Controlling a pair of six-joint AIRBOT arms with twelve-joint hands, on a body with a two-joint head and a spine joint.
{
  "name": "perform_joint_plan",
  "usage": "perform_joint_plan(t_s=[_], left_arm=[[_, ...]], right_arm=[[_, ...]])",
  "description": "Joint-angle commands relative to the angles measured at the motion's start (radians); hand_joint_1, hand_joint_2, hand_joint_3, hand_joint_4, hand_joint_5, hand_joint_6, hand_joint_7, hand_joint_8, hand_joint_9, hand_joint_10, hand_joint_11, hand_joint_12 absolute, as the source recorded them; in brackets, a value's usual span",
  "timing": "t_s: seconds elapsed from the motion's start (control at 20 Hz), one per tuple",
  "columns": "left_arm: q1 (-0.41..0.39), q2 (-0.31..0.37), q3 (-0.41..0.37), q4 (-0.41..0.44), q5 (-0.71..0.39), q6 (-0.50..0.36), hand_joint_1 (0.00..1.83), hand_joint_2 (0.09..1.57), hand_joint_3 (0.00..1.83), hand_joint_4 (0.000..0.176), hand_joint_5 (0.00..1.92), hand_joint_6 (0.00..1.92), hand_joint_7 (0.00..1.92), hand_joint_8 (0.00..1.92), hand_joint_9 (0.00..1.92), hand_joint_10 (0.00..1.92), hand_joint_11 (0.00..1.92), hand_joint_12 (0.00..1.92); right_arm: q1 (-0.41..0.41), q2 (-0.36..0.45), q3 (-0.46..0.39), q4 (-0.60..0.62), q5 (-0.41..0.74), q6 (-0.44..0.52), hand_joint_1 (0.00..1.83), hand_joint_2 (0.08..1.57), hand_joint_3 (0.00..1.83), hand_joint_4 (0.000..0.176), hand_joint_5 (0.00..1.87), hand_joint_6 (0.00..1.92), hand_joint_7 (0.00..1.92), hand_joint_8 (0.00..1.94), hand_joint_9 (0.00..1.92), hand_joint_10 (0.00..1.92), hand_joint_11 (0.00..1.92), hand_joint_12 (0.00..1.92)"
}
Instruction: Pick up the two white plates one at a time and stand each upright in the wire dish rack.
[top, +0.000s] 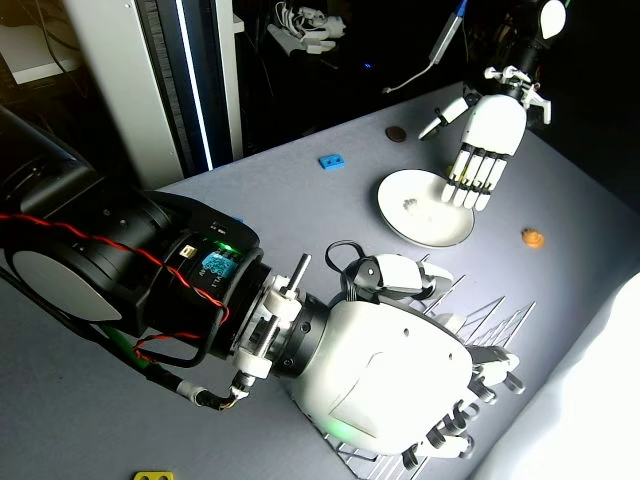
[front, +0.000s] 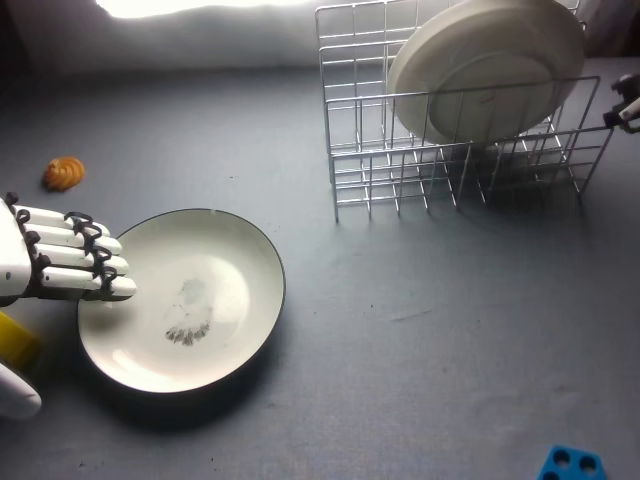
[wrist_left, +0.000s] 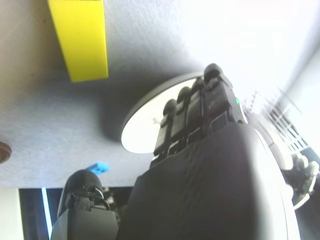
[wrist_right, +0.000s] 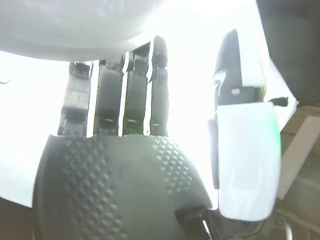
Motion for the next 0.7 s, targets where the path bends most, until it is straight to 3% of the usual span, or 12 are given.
perform_joint_plan(t_s=[0.0, 0.2, 0.4, 0.45, 0.55, 0.65], left_arm=[[-0.008, 0.001, 0.012, -0.044, 0.0, 0.004, 0.0, 1.04, 0.0, 0.0, 0.0, 0.0, 0.0, 0.0, 0.0, 0.0, 0.0, 0.0], [-0.018, -0.001, 0.019, -0.045, 0.008, 0.005, 0.0, 1.04, 0.0, 0.0, 0.0, 0.0, 0.0, 0.0, 0.0, 0.0, 0.0, 0.0], [-0.014, -0.002, 0.017, -0.044, 0.014, 0.005, 0.0, 1.04, 0.0, 0.0, 0.0, 0.0, 0.0, 0.0, 0.0, 0.0, 0.0, 0.0], [-0.012, -0.003, 0.017, -0.044, 0.016, 0.005, 0.0, 1.04, 0.0, 0.0, 0.0, 0.0, 0.0, 0.0, 0.0, 0.0, 0.0, 0.0], [-0.002, -0.006, 0.016, -0.044, 0.018, 0.004, 0.0, 1.04, 0.0, 0.0, 0.0, 0.0, 0.0, 0.0, 0.0, 0.0, 0.0, 0.0], [0.01, -0.007, 0.013, -0.044, 0.025, 0.002, 0.0, 1.04, 0.0, 0.0, 0.0, 0.0, 0.0, 0.0, 0.0, 0.0, 0.0, 0.0]], right_arm=[[0.019, 0.011, -0.009, 0.019, 0.192, -0.005, 0.82, 1.04, 0.0, 0.0, 0.58, 0.0, 0.69, 0.0, 0.69, 0.0, 0.21, 1.17], [0.053, 0.024, -0.068, -0.042, 0.26, -0.063, 0.75, 1.06, 0.0, 0.0, 0.42, 0.0, 0.52, 0.0, 0.46, 0.0, 0.01, 1.2], [0.054, 0.027, -0.141, -0.06, 0.364, -0.163, 0.7, 1.06, 0.0, 0.0, 0.32, 0.0, 0.4, 0.0, 0.35, 0.0, 0.0, 1.04], [0.055, 0.027, -0.16, -0.072, 0.366, -0.187, 0.69, 1.05, 0.0, 0.0, 0.25, 0.0, 0.33, 0.0, 0.29, 0.0, 0.0, 0.94], [0.054, 0.024, -0.195, -0.18, 0.365, -0.232, 0.65, 1.01, 0.0, 0.0, 0.08, 0.0, 0.14, 0.0, 0.11, 0.0, 0.0, 0.53], [0.052, 0.021, -0.254, -0.264, 0.35, -0.36, 0.67, 0.97, 0.0, 0.0, 0.01, 0.0, 0.02, 0.0, 0.02, 0.0, 0.0, 0.21]])
